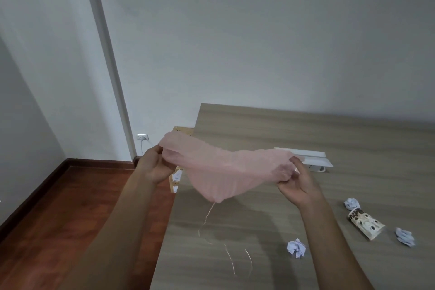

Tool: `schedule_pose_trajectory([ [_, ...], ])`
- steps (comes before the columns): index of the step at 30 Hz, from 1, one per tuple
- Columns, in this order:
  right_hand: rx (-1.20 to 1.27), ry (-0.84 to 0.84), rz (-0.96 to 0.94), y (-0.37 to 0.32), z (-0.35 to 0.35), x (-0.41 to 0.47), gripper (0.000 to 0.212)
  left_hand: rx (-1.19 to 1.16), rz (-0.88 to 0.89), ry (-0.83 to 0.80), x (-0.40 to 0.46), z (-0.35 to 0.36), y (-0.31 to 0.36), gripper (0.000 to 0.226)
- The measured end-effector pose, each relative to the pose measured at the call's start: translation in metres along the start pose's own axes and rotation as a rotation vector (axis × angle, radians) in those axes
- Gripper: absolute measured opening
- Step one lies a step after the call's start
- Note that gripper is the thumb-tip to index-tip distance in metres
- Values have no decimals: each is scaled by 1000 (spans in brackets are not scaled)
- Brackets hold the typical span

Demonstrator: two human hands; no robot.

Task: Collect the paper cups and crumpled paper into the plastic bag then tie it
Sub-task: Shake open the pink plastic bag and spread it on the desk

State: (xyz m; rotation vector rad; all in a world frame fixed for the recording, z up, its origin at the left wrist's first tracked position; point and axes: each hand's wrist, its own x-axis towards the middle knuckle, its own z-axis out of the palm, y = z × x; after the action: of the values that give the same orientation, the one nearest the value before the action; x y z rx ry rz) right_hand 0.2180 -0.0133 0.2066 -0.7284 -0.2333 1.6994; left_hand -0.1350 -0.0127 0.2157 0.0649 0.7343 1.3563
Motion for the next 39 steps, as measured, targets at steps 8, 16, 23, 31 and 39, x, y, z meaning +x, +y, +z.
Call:
schedule_pose_trajectory([
  [8,-255,72,-54,-2,-7,-7,15,332,59,64,2,0,4,36],
  [16,-84,93,75,-2,-21,-7,37,250,-17,115,5,-22,4,36],
  [23,208,28,14,-13,-46,-3,54,82,-24,-39,-4,-33,-3,74],
  [31,217,-169,-80,-19,-52,-9,51,65,193,98,-6,-26,-17,26],
  [39,339,-110,-113,-19,-59,5,89,108,178,20,4,-39,-13,92],
])
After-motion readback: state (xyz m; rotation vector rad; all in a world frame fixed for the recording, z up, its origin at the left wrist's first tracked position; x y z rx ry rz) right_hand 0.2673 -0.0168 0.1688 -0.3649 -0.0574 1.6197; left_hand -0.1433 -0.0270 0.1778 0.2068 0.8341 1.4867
